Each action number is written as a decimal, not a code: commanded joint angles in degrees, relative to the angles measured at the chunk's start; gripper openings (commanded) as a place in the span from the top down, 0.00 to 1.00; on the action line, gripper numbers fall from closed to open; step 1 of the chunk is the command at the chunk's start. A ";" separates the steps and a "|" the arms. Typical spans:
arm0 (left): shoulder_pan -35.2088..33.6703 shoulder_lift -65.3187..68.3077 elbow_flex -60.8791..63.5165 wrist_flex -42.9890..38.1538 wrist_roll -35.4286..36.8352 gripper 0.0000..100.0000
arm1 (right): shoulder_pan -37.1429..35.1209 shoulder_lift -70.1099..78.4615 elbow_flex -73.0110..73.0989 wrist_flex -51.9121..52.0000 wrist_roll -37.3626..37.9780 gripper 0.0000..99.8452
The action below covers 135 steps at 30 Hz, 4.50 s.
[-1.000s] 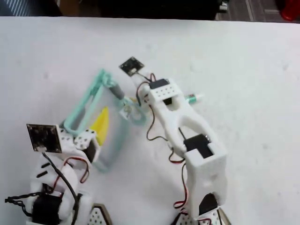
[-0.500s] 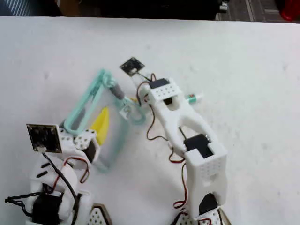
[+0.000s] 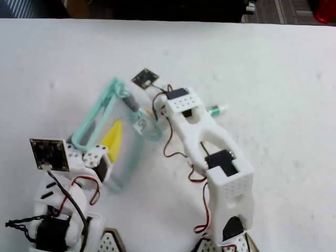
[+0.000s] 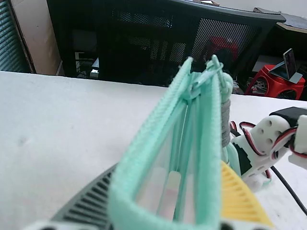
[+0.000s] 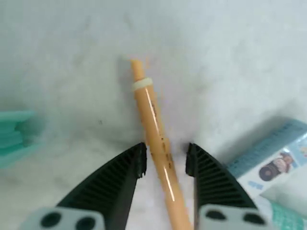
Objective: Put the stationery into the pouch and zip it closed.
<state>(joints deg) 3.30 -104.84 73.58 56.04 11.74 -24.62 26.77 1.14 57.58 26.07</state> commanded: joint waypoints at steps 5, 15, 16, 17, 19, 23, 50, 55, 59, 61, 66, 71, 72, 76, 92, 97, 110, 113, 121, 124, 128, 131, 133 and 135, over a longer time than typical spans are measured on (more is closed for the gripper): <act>0.13 0.40 -0.70 -1.32 0.44 0.77 | 0.04 -0.40 -1.14 0.40 1.05 0.95; 0.13 0.40 -0.53 -1.32 0.53 0.77 | 0.48 -0.40 -1.14 0.13 0.62 0.98; 0.13 0.40 -0.53 -1.32 0.62 0.77 | 0.48 -0.48 -1.14 0.13 0.62 0.98; 0.13 0.40 -0.62 -1.32 0.62 0.77 | 0.57 -0.57 -1.14 0.13 0.62 0.98; 1.10 0.40 -0.62 -1.32 0.53 0.77 | 0.57 -0.92 -1.14 0.13 0.62 0.98; 3.38 0.40 -0.44 -1.32 0.26 0.76 | 1.19 -2.86 -0.79 0.48 -0.44 0.98; 3.56 0.40 -0.44 -1.23 0.26 0.73 | 9.10 -57.80 46.77 -30.81 -14.07 0.98; 3.56 0.40 -0.35 -1.23 0.26 0.73 | 9.10 -69.85 57.05 -37.23 -14.07 0.98; 5.76 0.40 -0.35 -1.05 -0.53 0.73 | 9.10 -76.35 62.51 -40.75 -14.07 0.98; 8.31 0.40 -0.18 -0.88 -3.87 0.73 | 9.10 -78.64 64.35 -41.89 -14.77 0.98; 13.41 0.40 1.76 -1.32 -10.37 0.73 | 9.54 -82.15 66.46 -42.68 -19.43 0.98; 14.29 0.40 1.76 -1.05 -11.08 0.73 | 9.63 -83.65 66.90 -42.59 -19.60 0.98; 14.29 0.40 1.76 -1.14 -11.08 0.73 | 9.63 -84.18 66.55 -42.59 -19.60 0.98; 14.29 0.40 1.76 -1.14 -11.08 0.73 | 9.71 -89.98 64.35 -42.15 -19.60 0.98; 16.92 0.40 1.85 -1.32 -11.08 0.73 | 1.89 -115.30 43.52 -34.24 -19.69 0.98; 17.63 0.40 3.16 -2.02 -11.08 0.73 | -2.86 -106.24 32.62 -31.16 -25.32 0.98; 17.19 0.40 4.84 -4.13 -11.08 0.73 | -20.35 -79.78 16.88 -20.09 -31.47 0.98; 17.19 0.40 4.84 -4.13 -11.08 0.73 | -20.62 -79.08 19.08 -20.26 -31.47 0.98; 17.19 0.40 4.84 -4.13 -11.08 0.73 | -20.70 -79.16 25.23 -20.18 -31.12 0.98; 17.19 0.40 4.84 -4.13 -11.08 0.73 | -20.70 -79.16 26.20 -20.09 -31.12 0.98; 17.10 0.40 4.84 -4.13 -11.08 0.73 | -20.70 -79.25 26.11 -19.65 -31.38 0.98; 17.10 0.40 4.84 -4.13 -11.08 0.73 | -20.70 -79.25 26.02 -17.36 -31.47 0.97; 17.10 0.40 4.84 -4.13 -11.08 0.73 | -20.70 -79.25 26.02 -15.16 -31.47 0.92; 17.10 0.40 4.84 -4.13 -11.08 0.73 | -20.70 -79.25 26.02 -13.67 -31.47 0.87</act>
<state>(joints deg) 19.56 -105.01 78.24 52.88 1.10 -45.10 -52.53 27.87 42.02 -4.97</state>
